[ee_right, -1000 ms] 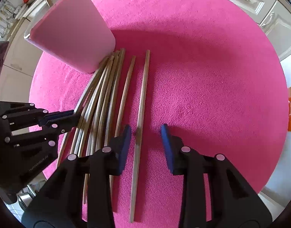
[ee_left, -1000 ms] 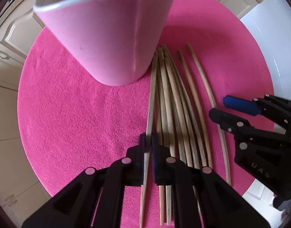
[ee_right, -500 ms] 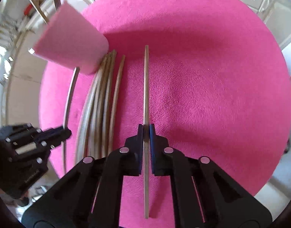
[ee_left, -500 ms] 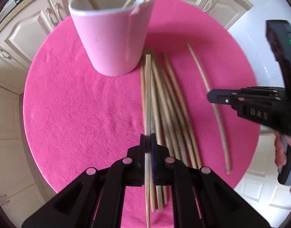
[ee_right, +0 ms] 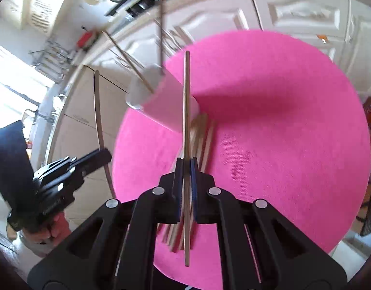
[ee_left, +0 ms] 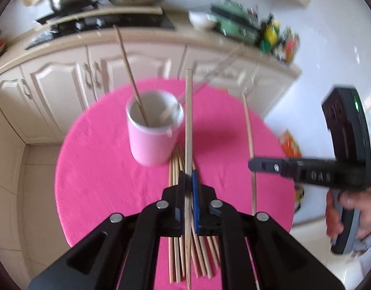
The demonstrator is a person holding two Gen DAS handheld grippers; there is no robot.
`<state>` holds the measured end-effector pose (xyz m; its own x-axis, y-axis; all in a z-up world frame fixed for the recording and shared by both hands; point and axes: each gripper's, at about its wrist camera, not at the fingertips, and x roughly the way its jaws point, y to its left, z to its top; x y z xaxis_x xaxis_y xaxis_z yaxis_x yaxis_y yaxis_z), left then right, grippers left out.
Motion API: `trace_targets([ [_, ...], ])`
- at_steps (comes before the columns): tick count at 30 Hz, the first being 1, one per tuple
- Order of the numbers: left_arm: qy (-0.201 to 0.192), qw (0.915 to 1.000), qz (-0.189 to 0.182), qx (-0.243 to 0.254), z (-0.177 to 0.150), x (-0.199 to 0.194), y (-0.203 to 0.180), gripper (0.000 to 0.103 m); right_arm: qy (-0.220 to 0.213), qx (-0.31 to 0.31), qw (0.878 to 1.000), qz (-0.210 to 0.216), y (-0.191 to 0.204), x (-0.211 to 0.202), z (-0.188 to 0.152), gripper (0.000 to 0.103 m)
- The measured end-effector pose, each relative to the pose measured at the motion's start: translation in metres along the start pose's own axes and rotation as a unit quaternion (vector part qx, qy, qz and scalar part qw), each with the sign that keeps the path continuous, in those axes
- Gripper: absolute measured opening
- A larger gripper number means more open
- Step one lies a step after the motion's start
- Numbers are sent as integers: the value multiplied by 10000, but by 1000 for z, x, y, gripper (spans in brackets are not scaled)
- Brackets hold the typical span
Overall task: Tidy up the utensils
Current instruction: 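Lift the chopstick with the left gripper and release it into the pink cup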
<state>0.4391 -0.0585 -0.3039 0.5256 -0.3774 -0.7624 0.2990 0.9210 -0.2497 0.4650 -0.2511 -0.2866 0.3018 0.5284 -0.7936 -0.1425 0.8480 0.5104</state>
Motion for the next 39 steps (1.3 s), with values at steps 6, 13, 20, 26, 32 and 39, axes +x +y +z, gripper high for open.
trace_targets([
  [6,-1164,9926,63,-347,19,-39,20,5,-680,-179,9972,272,17,-37,16,6],
  [13,-2115,9752,317,-560,67,-53,34,5,-1784,-689,9813,207,59,-52,60,6],
  [20,-2583,9630,432,-634,100,-35,47,6,-2339,-837,9686,-49,78,-38,92,6],
  [26,-2721,9592,473,-599,109,-14,52,6,-2623,-740,9620,-185,78,-26,107,6],
  [32,-2570,9630,540,-604,103,14,58,6,-2788,-942,9549,-394,81,-6,111,6],
  [39,-2250,9711,557,-565,84,31,63,6,-2562,-1005,9602,-476,74,9,98,6],
])
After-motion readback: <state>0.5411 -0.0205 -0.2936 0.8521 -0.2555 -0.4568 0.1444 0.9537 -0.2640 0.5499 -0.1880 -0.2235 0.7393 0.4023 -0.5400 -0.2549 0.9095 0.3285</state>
